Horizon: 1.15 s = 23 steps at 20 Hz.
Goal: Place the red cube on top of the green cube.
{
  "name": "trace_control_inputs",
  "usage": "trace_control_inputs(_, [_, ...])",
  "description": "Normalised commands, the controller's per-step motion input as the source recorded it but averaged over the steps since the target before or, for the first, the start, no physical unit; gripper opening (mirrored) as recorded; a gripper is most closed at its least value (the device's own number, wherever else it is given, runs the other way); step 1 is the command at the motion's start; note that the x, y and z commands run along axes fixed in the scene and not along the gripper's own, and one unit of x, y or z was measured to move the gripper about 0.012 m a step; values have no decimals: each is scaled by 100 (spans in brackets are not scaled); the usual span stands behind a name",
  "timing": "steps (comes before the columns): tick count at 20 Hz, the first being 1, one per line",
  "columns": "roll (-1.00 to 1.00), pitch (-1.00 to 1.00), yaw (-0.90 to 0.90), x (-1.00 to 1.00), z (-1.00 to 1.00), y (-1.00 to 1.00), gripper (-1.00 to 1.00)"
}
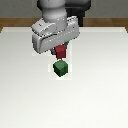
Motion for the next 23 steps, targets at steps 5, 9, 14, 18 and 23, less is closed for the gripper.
trace_control_inputs(5, [0, 0, 0, 0, -60, 0, -100])
trace_control_inputs(9, [0, 0, 0, 0, 0, 0, 100])
trace_control_inputs(14, [0, 0, 0, 0, 0, 0, 100])
trace_control_inputs(18, [0, 0, 0, 0, 0, 0, 100])
trace_control_inputs(23, [0, 0, 0, 0, 0, 0, 100])
